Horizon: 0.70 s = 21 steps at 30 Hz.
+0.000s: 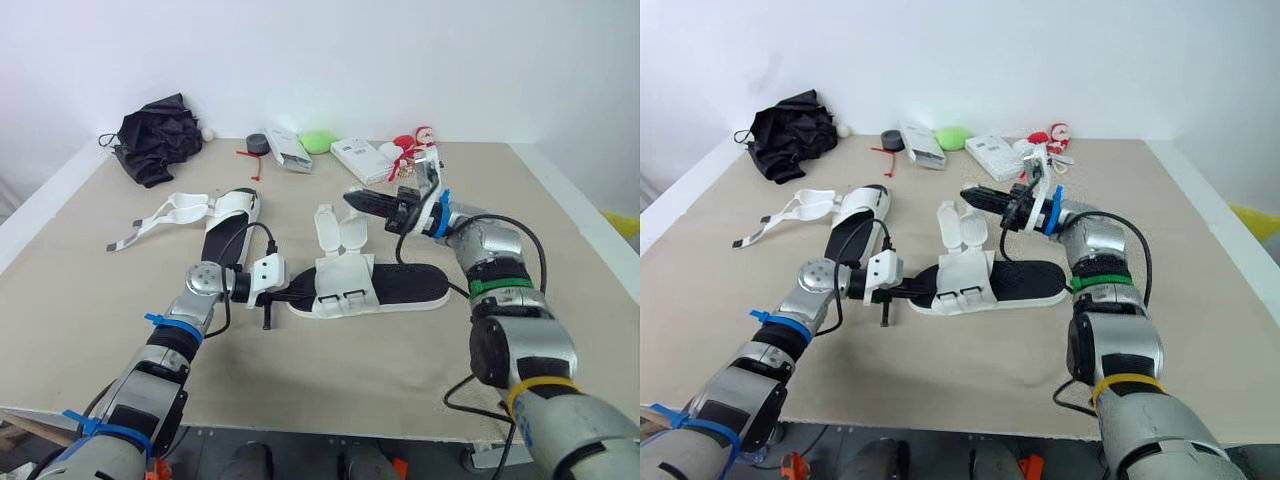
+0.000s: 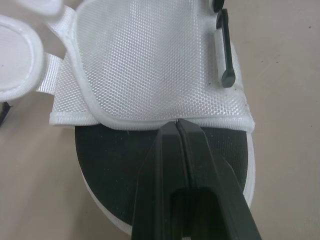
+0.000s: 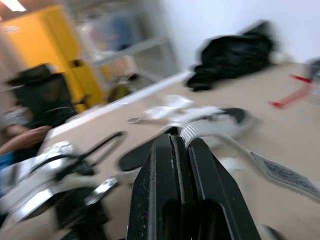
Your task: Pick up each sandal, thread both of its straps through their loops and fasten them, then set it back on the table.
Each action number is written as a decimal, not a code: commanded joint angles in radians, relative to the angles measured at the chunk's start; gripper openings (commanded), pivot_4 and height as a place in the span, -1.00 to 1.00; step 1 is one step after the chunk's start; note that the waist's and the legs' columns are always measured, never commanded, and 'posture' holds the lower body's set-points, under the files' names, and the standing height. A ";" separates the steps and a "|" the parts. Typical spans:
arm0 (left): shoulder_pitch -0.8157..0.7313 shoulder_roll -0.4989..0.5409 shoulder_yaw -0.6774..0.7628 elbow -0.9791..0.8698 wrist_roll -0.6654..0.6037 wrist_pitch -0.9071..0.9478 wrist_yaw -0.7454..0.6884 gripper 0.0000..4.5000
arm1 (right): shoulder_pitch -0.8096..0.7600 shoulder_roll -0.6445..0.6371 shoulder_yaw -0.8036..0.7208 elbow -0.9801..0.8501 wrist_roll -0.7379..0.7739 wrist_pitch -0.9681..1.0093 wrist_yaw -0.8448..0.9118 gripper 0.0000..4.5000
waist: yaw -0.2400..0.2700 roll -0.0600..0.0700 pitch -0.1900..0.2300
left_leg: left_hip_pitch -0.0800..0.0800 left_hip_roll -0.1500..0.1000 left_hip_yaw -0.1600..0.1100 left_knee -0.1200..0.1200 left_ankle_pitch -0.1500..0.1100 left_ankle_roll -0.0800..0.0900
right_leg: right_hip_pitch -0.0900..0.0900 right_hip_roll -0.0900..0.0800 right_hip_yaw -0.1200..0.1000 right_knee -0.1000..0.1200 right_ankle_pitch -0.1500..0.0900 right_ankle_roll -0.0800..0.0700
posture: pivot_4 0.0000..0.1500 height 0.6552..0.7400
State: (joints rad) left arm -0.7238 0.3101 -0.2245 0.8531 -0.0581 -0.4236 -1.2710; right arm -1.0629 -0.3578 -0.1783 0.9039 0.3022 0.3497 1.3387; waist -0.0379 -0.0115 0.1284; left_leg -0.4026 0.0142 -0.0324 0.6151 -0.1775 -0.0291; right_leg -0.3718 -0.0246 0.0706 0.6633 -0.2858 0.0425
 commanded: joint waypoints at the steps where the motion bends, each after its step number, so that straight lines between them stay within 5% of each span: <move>1: 0.088 -0.007 -0.122 0.155 0.142 0.084 -0.017 -1.00 | 0.298 -0.083 0.240 -0.578 0.025 0.080 0.207 -0.92 | 0.006 0.000 0.000 | -0.001 -0.001 -0.001 0.000 0.000 0.000 | 0.000 0.000 0.000 0.000 -0.001 0.001 | 1.00 1.00; 7: 0.087 -0.007 -0.124 0.161 0.145 0.081 -0.018 -1.00 | 0.456 -0.194 0.394 -0.753 -0.114 -0.051 0.197 -0.92 | 0.015 -0.002 -0.001 | -0.003 -0.002 -0.003 0.001 -0.003 -0.001 | 0.000 0.000 0.000 -0.001 -0.004 0.001 | 1.00 1.00; 15: 0.082 -0.006 -0.129 0.168 0.147 0.077 -0.019 -1.00 | 0.446 -0.251 0.488 -0.688 -0.284 -0.291 0.084 -0.92 | 0.017 -0.011 -0.010 | 0.002 -0.001 -0.011 0.001 -0.007 -0.003 | 0.006 0.000 -0.004 -0.005 -0.009 -0.002 | 1.00 1.00; 21: 0.079 -0.002 -0.131 0.175 0.150 0.073 -0.020 -1.00 | 0.408 -0.294 0.493 -0.665 -0.253 -0.269 0.137 0.05 | 0.017 -0.010 -0.010 | 0.002 -0.001 -0.012 0.000 -0.008 -0.004 | 0.009 -0.002 -0.004 -0.010 -0.009 -0.003 | 1.00 1.00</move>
State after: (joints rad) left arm -0.7348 0.2844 -0.2403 0.8812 -0.0567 -0.4181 -1.2788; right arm -0.6468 -0.6266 0.3136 0.2269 0.0524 0.0683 1.4507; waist -0.0210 -0.0216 0.1189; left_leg -0.4002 0.0131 -0.0445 0.6151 -0.1861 -0.0313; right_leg -0.3628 -0.0275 0.0660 0.6527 -0.2952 0.0400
